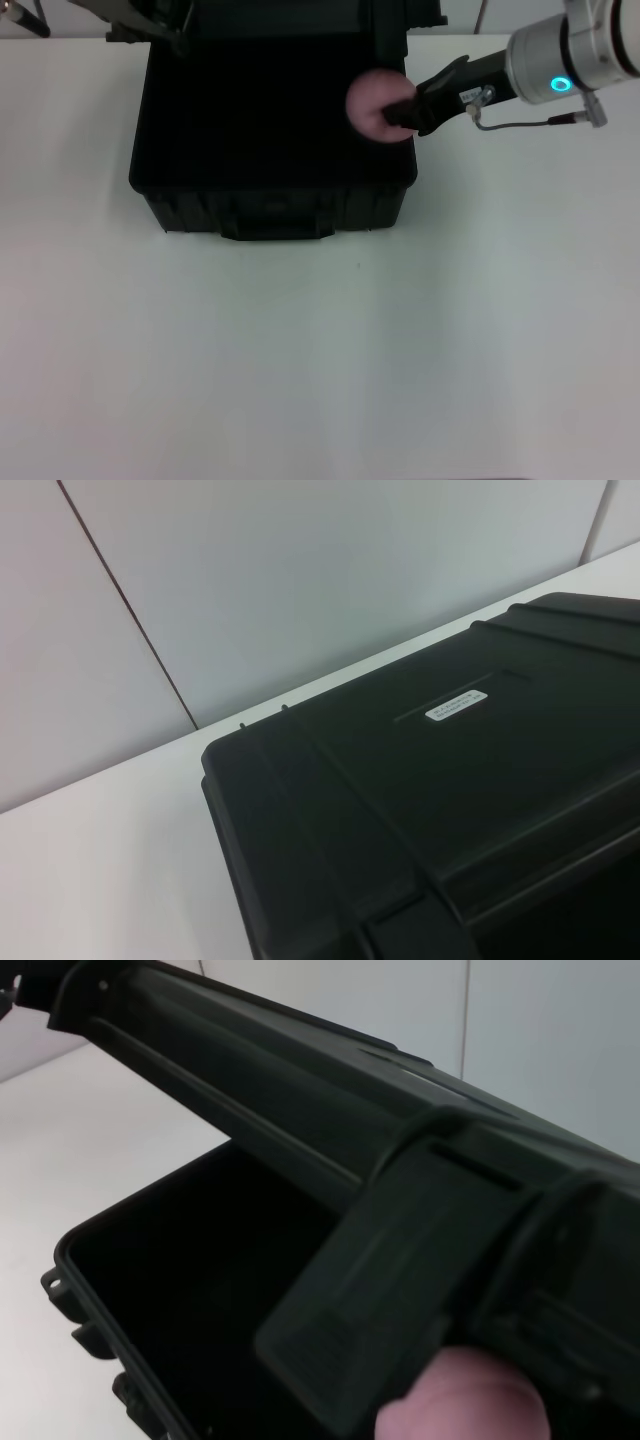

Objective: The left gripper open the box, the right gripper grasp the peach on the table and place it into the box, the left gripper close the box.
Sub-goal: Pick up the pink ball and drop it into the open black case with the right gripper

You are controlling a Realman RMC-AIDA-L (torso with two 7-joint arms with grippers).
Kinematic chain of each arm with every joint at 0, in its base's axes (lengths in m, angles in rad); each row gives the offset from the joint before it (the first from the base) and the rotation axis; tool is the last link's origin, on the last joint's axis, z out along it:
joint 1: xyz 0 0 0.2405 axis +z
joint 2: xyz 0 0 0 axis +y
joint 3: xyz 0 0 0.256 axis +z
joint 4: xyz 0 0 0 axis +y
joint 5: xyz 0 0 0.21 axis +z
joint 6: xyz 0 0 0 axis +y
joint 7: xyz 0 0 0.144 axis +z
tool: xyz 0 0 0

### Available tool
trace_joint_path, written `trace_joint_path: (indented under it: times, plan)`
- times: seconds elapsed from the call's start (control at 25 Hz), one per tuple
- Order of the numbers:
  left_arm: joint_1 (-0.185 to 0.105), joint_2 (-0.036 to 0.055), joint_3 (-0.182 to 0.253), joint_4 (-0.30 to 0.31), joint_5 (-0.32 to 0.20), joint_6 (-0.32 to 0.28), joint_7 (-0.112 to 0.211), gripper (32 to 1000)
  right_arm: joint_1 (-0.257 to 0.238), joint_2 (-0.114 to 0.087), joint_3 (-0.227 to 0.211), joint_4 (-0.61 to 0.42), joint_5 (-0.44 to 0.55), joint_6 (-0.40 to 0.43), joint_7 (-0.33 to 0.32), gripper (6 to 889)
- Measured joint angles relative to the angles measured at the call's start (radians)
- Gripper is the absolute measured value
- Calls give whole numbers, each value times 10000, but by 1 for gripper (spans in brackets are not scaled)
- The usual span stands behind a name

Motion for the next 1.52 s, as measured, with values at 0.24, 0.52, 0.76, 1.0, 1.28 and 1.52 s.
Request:
trace_joint_path:
  times: [0.24, 0.52, 0.76, 1.0, 1.28, 1.52]
  plan:
    - [-26, 0, 0, -6, 1, -3, 0, 401, 75, 1, -179, 447, 514, -624, -362, 53]
    - [-73, -2, 43, -15, 1, -3, 0, 401, 183, 26, -187, 881, 685, -1099, -675, 48]
    - [-91, -8, 77, -32, 1, -4, 0, 401, 209, 32, -185, 1095, 841, -1339, -810, 42]
    - [-120, -13, 91, -46, 2, -3, 0, 401, 363, 55, -186, 1455, 859, -1601, -968, 43]
    - [-141, -15, 93, -46, 2, 1, 0, 401, 435, 74, -185, 1558, 875, -1626, -995, 44]
    - [-144, -16, 92, -46, 1, 6, 0, 400, 448, 88, -185, 1569, 875, -1626, -995, 45]
